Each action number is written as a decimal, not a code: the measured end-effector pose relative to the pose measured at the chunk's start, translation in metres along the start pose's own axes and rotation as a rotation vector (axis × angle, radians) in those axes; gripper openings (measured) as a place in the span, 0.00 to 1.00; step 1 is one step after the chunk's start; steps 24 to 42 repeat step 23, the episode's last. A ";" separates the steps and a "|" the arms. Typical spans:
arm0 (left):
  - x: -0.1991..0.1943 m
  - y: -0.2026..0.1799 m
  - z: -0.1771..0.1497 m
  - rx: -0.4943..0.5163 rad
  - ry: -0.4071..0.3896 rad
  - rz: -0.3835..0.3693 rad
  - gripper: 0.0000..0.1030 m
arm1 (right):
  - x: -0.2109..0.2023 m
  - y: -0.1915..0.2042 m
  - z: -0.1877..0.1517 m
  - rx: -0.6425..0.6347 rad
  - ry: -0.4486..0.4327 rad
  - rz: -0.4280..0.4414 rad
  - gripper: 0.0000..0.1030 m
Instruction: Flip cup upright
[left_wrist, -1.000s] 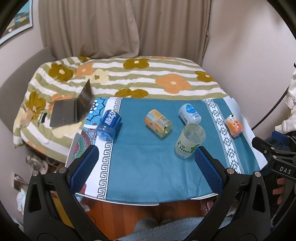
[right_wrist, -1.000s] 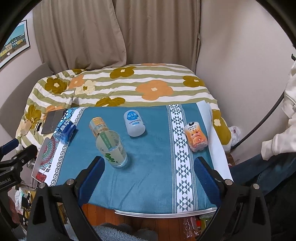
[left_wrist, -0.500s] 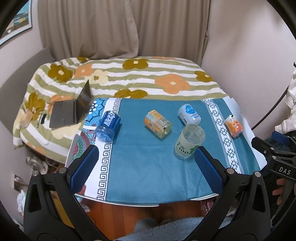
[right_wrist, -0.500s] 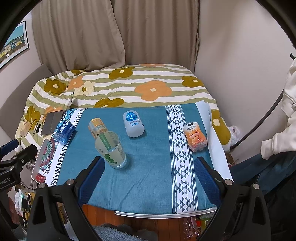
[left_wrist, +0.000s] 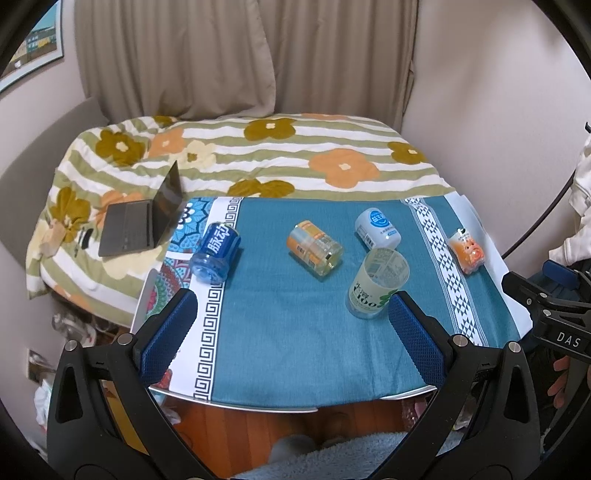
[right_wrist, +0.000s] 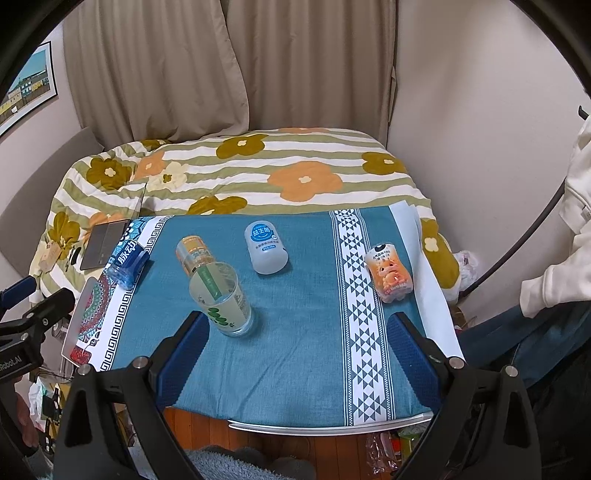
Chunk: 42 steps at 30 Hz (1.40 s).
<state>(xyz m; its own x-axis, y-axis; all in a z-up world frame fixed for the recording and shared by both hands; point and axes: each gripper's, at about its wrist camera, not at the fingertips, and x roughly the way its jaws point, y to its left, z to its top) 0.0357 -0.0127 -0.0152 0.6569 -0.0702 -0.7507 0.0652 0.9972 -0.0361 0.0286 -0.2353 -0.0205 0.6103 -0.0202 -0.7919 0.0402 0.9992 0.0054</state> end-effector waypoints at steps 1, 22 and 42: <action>0.000 0.000 0.000 0.000 0.000 0.000 1.00 | 0.000 0.000 0.000 0.001 0.000 0.000 0.93; -0.001 0.003 0.001 0.002 -0.025 0.006 1.00 | 0.001 -0.001 0.001 0.006 -0.004 -0.007 0.93; -0.001 0.004 0.001 0.004 -0.026 0.008 1.00 | 0.001 -0.001 0.001 0.007 -0.004 -0.009 0.93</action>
